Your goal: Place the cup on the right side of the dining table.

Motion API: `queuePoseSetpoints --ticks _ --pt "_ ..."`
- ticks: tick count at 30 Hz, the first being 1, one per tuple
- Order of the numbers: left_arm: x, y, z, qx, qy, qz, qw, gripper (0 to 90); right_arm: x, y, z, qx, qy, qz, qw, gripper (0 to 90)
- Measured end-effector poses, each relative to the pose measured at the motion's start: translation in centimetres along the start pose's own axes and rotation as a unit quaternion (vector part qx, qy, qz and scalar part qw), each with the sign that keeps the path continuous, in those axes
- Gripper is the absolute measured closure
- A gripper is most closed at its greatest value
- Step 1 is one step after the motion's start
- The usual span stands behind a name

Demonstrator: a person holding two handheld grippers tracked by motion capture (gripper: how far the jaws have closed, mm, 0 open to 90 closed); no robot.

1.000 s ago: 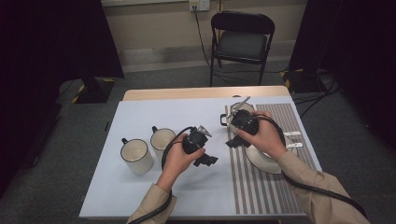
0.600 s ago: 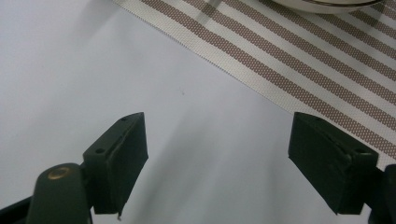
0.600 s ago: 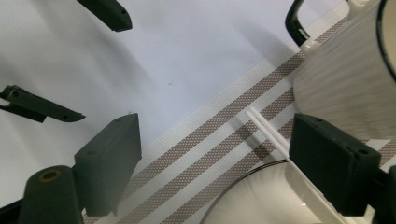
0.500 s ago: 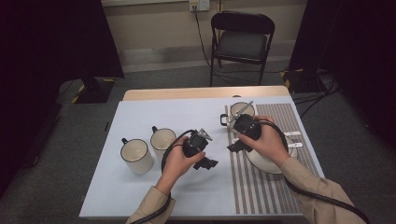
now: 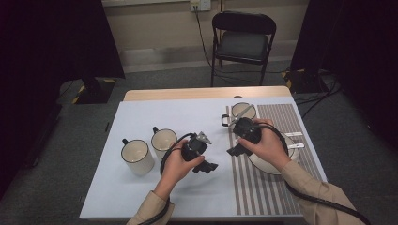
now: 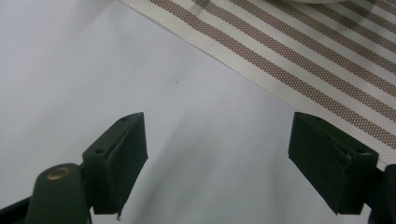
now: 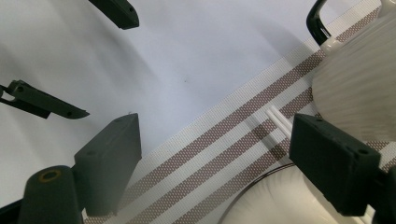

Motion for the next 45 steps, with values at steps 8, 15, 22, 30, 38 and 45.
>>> queuePoseSetpoints --ticks 8,15,22,30,38,45 --pt "0.6 0.1 -0.8 0.001 -0.003 0.008 1.0 19.2 -0.2 -0.4 -0.2 0.004 0.0 0.004 1.0 16.1" --pt "0.6 0.2 -1.3 0.001 -0.003 0.007 1.0 19.2 -0.4 -0.8 -0.3 0.009 -0.002 0.01 0.9999 16.1" --pt "0.9 0.3 -1.8 0.002 -0.007 0.01 0.9999 19.2 -0.5 -1.3 -0.3 0.013 -0.003 0.014 0.9998 16.1" --pt "1.1 0.5 -2.4 0.0 -0.009 0.01 0.9999 19.1 -0.5 -1.7 -0.1 0.022 0.001 0.019 0.9996 16.1" --pt "1.3 0.7 -2.7 -0.002 -0.012 0.01 0.9999 19.0 -0.5 -2.1 0.0 0.033 -0.002 0.018 0.9993 16.1" --pt "1.4 0.9 -3.1 0.001 -0.012 0.011 0.9999 19.0 -0.5 -2.3 0.0 0.037 0.001 0.023 0.9991 16.1"
Point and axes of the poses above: each handheld gripper's, and its own axes: x roughly backward along the jaws, z roughly out of its top, y roughly to its right, the point moved 1 cm from there along -x, roughly forward along the jaws, and after that the axes turned 9 degrees about -z, right-handed, at the moved point
